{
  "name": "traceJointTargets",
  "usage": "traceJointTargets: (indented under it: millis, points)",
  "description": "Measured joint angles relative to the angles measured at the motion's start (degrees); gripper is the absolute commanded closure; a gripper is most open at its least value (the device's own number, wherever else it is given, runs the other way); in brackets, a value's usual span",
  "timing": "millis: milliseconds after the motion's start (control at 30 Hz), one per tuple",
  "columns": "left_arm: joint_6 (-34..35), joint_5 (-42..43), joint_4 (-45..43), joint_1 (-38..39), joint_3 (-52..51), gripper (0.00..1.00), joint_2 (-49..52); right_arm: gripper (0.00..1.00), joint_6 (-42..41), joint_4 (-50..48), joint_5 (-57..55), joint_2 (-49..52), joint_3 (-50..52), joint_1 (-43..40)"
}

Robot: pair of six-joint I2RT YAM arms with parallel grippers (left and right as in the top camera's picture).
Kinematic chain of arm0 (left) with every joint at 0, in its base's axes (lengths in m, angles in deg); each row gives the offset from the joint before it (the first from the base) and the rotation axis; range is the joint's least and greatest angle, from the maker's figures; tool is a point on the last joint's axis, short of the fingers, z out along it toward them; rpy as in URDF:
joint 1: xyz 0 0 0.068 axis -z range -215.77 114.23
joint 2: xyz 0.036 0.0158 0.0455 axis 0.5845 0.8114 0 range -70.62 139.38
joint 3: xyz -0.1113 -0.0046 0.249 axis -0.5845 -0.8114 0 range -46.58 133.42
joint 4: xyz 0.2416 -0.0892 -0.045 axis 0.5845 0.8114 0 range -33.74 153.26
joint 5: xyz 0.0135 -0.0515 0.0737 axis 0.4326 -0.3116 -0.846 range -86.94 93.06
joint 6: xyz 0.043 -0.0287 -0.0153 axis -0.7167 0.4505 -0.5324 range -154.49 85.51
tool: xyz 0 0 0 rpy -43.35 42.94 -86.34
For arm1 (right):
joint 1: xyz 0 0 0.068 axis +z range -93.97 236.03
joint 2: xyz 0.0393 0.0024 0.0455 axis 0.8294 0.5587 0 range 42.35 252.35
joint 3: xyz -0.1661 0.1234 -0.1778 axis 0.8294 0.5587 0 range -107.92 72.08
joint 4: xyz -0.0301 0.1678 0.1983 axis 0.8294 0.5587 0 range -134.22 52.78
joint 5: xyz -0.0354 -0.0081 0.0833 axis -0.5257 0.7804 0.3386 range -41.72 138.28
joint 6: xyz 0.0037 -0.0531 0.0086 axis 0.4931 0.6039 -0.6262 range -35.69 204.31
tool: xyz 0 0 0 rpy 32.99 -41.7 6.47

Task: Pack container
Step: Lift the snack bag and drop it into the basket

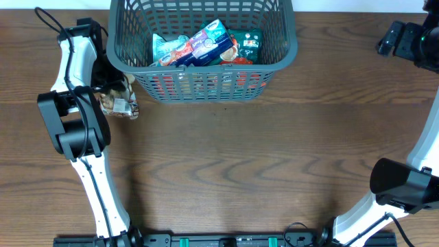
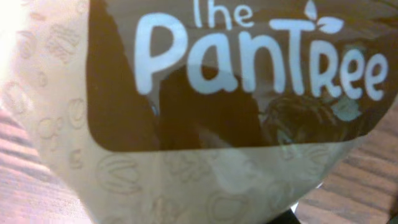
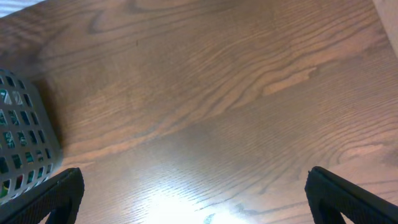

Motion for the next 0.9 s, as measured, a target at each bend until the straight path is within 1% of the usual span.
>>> traceJointTargets:
  millis: [167, 267, 433, 600, 733, 833, 900]
  points:
    - [0.02, -0.02, 1.92, -0.07, -0.02, 0.94, -0.57, 0.01, 0.2, 0.02, 0.0, 0.0, 0.0, 0.0]
    - [0.02, 0.0, 3.08, -0.35, -0.35, 0.94, -2.69, 0.01, 0.26, 0.02, -0.02, 0.0, 0.0, 0.0]
    - [0.13, 0.0, 4.2, -2.54, -0.87, 0.94, -11.34, 0.01, 0.48, 0.02, 0.0, 0.0, 0.0, 0.0]
    - [0.31, 0.0, 3.58, -7.52, -0.85, 0.94, -22.64, 0.01, 0.68, 0.02, -0.02, 0.0, 0.0, 0.0]
    - [0.92, -0.24, 1.22, -11.39, -0.81, 0.94, -29.81, 0.01, 0.7, 0.04, 0.0, 0.0, 0.0, 0.0]
    - [1.07, -0.33, -1.09, -11.91, -0.81, 0.94, -34.03, 0.01, 0.7, 0.24, 0.0, 0.0, 0.0, 0.0]
    - [-0.28, -0.26, -3.28, -10.58, -0.81, 0.94, -36.52, 0.01, 0.7, 0.48, 0.02, 0.0, 0.0, 0.0]
